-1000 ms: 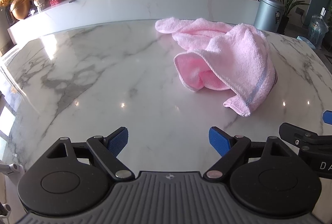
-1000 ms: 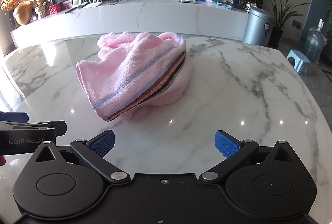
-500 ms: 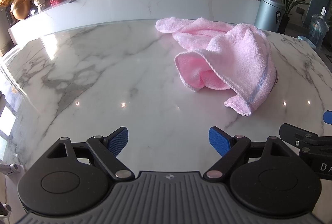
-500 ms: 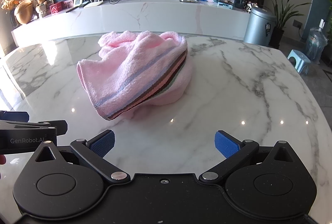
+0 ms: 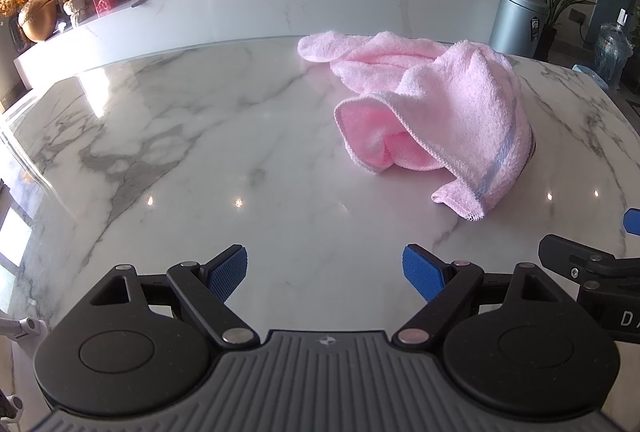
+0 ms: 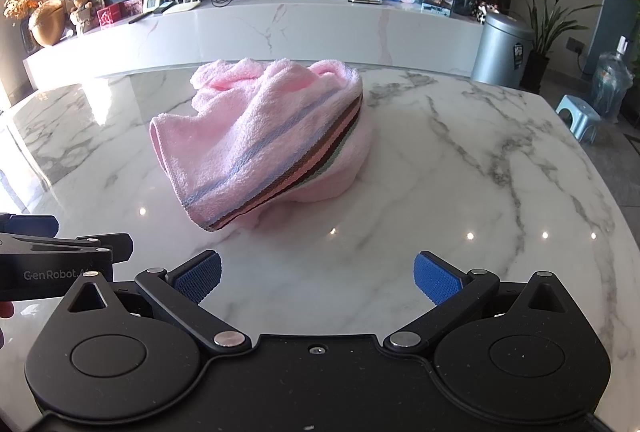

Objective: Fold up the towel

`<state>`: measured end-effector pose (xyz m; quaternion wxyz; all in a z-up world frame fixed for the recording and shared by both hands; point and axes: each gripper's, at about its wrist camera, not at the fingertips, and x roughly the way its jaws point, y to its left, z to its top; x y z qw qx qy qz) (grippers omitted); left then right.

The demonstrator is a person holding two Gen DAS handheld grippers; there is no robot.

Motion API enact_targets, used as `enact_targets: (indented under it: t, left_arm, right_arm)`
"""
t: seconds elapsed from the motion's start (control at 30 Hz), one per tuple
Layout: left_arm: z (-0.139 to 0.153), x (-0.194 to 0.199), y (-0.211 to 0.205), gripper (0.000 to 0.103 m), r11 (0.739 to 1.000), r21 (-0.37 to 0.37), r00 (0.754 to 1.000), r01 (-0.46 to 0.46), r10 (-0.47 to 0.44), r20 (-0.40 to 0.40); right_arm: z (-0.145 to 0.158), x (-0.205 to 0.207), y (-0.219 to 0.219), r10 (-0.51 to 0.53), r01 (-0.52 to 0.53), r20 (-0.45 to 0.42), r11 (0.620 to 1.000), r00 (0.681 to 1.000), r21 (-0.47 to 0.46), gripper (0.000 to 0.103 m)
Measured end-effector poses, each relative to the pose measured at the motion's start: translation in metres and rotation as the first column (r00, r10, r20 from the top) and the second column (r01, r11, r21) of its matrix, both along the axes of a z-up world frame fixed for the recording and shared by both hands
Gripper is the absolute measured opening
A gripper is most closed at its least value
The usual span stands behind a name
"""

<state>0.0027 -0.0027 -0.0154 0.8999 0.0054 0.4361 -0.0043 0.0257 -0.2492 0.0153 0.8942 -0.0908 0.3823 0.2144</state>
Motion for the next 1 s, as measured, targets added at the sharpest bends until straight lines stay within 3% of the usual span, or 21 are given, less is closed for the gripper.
enact_targets:
  t: [0.13, 0.3, 0.4, 0.53, 0.73, 0.83, 1.0]
  left_arm:
    - [-0.002, -0.001, -0.002, 0.085, 1.000, -0.001, 1.000, 0.017, -0.017, 0.002]
    - [-0.003, 0.000, 0.000, 0.085, 1.000, -0.012, 1.000, 0.024, -0.023, 0.002]
    - [-0.003, 0.002, 0.004, 0.061, 1.000, -0.004, 1.000, 0.025, -0.025, 0.008]
    - [-0.001, 0.007, 0.011, 0.061, 1.000, -0.006, 1.000, 0.023, -0.023, -0.002]
    - [0.011, 0.019, 0.007, 0.060, 0.986, 0.031, 0.985, 0.165, -0.167, 0.050]
    - [0.013, 0.036, 0.013, 0.059, 0.978, 0.017, 0.977, 0.207, -0.207, 0.051]
    - [0.005, 0.059, 0.015, 0.057, 0.961, -0.025, 0.961, 0.276, -0.275, 0.037]
  right_arm:
    - [-0.002, 0.001, 0.000, 0.000, 0.000, -0.005, 1.000, 1.000, -0.001, 0.102]
    - [-0.007, 0.004, -0.002, -0.006, 0.006, -0.011, 1.000, 1.000, -0.020, 0.092]
    - [-0.008, 0.005, -0.006, 0.015, -0.015, -0.026, 1.000, 1.000, -0.001, 0.087]
    - [0.002, 0.002, -0.005, 0.066, -0.065, -0.022, 0.997, 0.998, 0.042, 0.084]
    - [0.012, -0.004, 0.012, 0.148, -0.146, -0.032, 0.986, 0.988, 0.075, 0.079]
    - [0.008, -0.003, 0.020, 0.169, -0.165, -0.053, 0.983, 0.984, 0.079, 0.071]
    - [0.005, 0.000, 0.031, 0.186, -0.180, -0.068, 0.979, 0.980, 0.092, 0.070]
